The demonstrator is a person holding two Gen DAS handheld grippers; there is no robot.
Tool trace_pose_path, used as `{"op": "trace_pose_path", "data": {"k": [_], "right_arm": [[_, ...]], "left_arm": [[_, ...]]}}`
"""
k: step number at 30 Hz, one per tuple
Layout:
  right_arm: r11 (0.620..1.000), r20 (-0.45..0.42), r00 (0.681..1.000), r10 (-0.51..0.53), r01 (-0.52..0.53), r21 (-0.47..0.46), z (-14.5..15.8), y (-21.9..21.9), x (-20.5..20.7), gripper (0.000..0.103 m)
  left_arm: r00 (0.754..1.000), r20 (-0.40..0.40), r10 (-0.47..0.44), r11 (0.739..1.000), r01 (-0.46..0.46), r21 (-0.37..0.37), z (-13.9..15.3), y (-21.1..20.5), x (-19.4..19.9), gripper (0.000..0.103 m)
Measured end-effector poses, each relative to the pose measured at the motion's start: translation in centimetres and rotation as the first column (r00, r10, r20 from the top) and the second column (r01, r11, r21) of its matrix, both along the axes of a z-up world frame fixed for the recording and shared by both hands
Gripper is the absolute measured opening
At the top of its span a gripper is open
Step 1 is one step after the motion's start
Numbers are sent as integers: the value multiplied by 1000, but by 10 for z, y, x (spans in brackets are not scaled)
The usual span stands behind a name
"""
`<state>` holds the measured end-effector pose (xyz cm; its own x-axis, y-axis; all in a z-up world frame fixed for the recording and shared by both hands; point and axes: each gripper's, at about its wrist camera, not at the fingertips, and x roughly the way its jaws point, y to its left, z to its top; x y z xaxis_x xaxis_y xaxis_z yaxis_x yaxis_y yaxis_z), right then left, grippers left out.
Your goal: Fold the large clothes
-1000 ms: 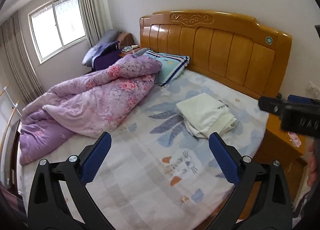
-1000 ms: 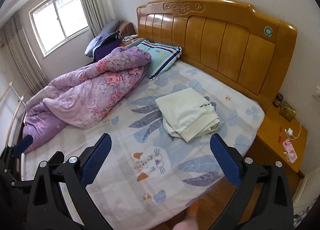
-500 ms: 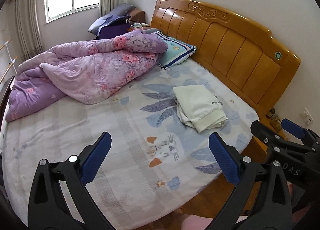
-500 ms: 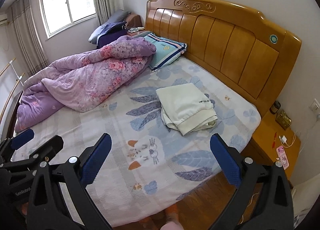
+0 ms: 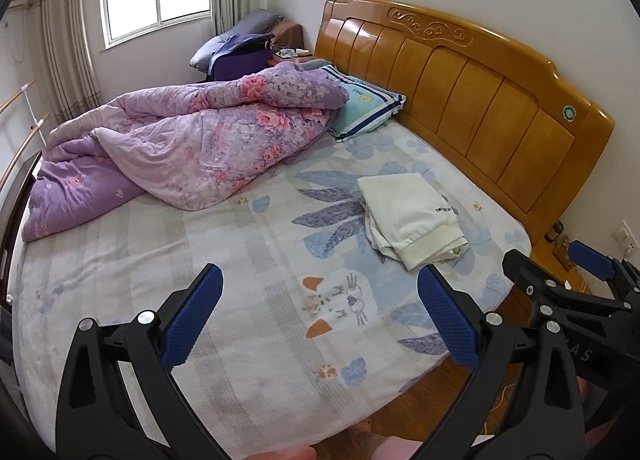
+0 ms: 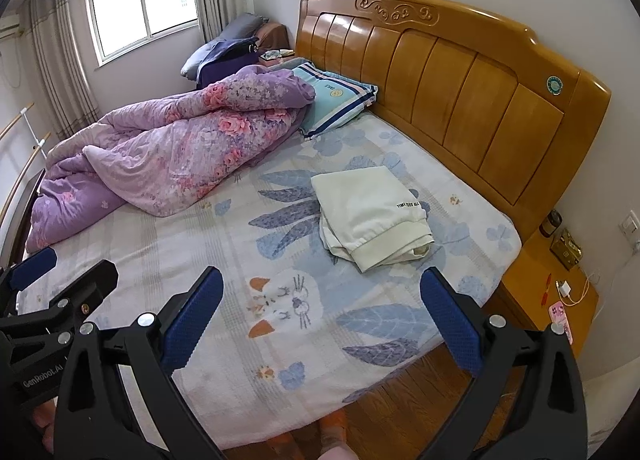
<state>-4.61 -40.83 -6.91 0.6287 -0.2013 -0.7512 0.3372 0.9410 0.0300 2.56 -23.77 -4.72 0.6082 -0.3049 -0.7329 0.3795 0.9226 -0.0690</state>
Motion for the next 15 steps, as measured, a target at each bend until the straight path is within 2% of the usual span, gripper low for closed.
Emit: {"op": "trace_pose_path", "data": {"k": [15], "right_arm": [[1000, -33, 999, 6, -5, 16, 0, -7, -12, 95]], "left_arm": [[999, -31, 17, 1000, -17, 7, -9, -8, -8, 98]]}}
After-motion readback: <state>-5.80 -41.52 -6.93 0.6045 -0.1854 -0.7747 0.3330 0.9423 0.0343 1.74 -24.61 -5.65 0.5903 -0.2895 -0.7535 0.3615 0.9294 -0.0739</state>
